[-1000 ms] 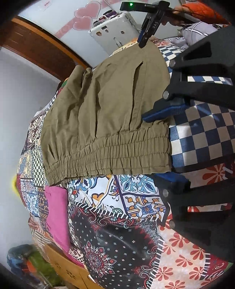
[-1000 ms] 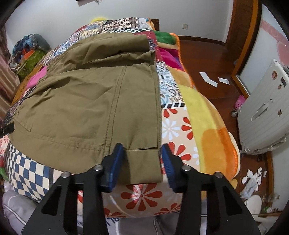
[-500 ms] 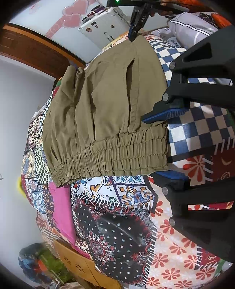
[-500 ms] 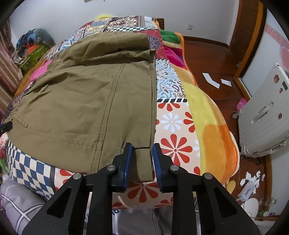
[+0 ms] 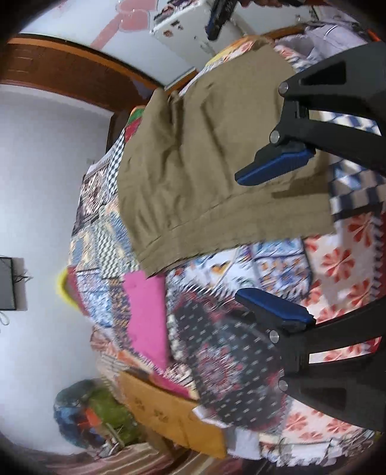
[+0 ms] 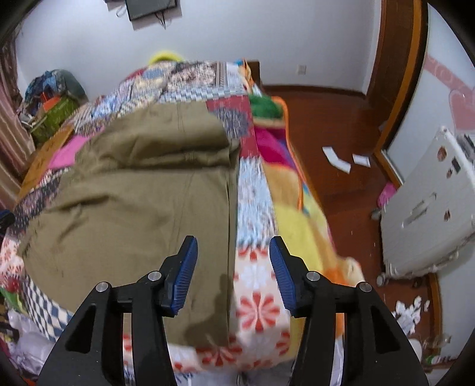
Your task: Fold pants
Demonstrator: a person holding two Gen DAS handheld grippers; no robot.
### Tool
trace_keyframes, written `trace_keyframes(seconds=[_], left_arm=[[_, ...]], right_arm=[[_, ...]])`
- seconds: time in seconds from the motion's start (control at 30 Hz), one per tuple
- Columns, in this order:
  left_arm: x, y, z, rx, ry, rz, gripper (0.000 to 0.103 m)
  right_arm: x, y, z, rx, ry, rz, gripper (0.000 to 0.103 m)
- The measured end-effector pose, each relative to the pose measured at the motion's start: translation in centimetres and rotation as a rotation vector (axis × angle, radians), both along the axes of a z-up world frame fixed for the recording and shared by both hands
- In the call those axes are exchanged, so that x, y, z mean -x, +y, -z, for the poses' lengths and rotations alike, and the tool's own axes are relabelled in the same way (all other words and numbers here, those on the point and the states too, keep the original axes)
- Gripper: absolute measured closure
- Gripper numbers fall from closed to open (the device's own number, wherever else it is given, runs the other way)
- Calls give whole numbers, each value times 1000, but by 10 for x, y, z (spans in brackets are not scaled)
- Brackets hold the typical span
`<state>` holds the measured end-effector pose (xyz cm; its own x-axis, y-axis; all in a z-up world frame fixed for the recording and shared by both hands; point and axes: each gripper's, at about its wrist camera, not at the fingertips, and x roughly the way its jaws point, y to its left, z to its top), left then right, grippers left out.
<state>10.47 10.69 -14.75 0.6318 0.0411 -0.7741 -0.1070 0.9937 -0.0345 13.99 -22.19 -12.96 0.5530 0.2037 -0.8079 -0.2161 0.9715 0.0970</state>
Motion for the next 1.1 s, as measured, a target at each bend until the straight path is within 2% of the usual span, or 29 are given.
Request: trace_keyframes(seconds=[0.17, 0.33, 0.43, 0.5, 0.6, 0.73, 0.93, 1.1], left_arm=[[-40, 8, 1, -43, -9, -19, 32], [-86, 22, 10, -30, -7, -43, 32], [-114, 30, 20, -9, 4, -66, 32], [-131, 34, 28, 33, 16, -69, 32], [-151, 31, 44, 41, 45, -48, 32], [-168, 20, 70, 7, 103, -1, 32], [-173, 20, 95, 7, 152, -2, 32], [-175, 25, 102, 28, 167, -18, 31]], right_arm=[[-32, 12, -6, -2, -45, -16, 53], [-76, 29, -6, 8, -77, -36, 53], [-98, 38, 2, 28, -80, -46, 49], [-110, 42, 12, 41, -72, -52, 49], [-133, 47, 40, 68, 4, -75, 49], [-148, 50, 64, 46, 71, -104, 49], [-171, 67, 59, 87, 12, -129, 49], [-196, 82, 76, 131, 45, -142, 49]])
